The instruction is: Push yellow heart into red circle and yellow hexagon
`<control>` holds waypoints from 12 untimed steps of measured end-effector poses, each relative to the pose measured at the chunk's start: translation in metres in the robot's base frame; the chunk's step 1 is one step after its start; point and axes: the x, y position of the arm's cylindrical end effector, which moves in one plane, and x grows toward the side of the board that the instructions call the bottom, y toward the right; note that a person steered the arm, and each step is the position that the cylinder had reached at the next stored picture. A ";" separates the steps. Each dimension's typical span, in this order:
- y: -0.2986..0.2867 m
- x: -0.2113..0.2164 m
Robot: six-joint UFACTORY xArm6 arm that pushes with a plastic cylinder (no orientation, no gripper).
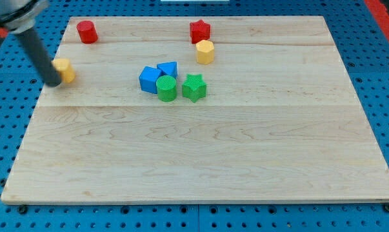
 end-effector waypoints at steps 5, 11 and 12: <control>-0.018 -0.133; 0.133 -0.052; 0.041 -0.023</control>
